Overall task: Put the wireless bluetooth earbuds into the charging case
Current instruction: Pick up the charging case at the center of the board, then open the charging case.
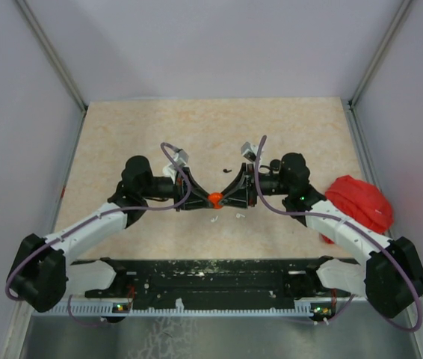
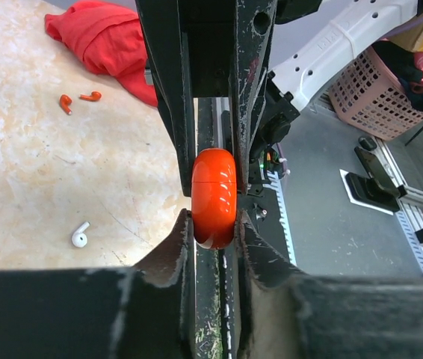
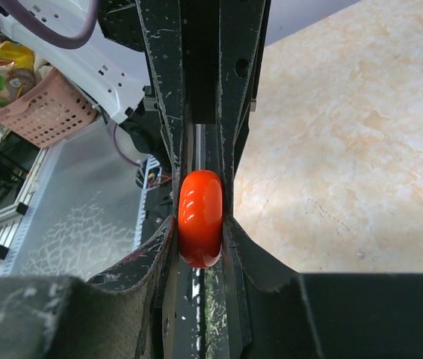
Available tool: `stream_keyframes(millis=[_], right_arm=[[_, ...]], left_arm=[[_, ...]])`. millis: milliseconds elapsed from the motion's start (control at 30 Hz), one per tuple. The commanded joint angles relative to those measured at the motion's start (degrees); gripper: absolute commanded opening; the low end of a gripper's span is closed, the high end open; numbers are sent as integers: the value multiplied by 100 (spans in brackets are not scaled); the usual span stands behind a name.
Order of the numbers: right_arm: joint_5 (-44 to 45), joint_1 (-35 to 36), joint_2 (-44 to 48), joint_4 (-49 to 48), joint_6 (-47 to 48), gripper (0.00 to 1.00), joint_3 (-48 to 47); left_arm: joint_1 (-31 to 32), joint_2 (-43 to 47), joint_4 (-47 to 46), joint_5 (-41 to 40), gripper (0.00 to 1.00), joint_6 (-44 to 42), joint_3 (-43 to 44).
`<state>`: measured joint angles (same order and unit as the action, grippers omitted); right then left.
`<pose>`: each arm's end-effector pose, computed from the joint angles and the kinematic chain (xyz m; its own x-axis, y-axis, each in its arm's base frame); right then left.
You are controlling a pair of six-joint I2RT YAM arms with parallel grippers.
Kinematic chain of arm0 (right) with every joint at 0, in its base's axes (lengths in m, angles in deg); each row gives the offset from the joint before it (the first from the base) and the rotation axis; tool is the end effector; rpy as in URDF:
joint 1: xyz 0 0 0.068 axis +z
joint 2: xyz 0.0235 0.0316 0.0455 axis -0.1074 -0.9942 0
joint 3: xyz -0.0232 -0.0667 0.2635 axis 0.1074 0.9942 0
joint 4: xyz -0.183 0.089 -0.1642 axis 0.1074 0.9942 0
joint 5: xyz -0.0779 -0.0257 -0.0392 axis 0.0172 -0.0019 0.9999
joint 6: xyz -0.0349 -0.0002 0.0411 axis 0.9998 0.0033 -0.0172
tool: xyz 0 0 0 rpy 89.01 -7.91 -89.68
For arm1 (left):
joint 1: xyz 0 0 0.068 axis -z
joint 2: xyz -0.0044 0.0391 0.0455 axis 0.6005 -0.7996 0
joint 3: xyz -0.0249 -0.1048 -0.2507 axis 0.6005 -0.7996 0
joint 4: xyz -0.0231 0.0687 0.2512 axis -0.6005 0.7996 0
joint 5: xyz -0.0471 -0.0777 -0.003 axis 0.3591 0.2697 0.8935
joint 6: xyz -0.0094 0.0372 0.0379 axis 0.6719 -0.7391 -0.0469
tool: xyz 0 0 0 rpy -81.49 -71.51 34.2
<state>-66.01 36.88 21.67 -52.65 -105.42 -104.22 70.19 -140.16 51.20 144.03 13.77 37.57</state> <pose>0.1950 0.1516 0.2897 -0.4313 -0.0224 -0.9019 -0.9022 0.0032 0.4313 0.1961 -0.1657 0.2813 -0.3809 0.0259 -0.9243 0.9228 -0.0519 -0.3817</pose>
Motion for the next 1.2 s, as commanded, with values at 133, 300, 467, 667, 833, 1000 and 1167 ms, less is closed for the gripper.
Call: stream_keyframes(millis=[133, 300, 467, 667, 833, 1000, 1167], right_arm=[[39, 127, 86, -135, 130, 24, -324], [207, 128, 171, -190, 129, 31, -285], [361, 128, 265, -130, 175, 33, -265], [650, 131, 435, 60, 298, 36, -263], [776, 127, 510, 120, 358, 37, -256], [719, 130, 506, 142, 376, 40, -264], [622, 128, 499, 184, 419, 46, -253]], left_arm=[[3, 320, 714, 81, 5, -694, 292], [7, 522, 1178, 310, 1, -1045, 362], [20, 619, 1147, 624, 1, -1121, 304], [43, 622, 1277, 651, 1, -1253, 282], [47, 597, 1313, 538, 1, -1270, 272], [47, 535, 1309, 391, 2, -1228, 286], [47, 512, 1270, 215, 2, -1173, 276]])
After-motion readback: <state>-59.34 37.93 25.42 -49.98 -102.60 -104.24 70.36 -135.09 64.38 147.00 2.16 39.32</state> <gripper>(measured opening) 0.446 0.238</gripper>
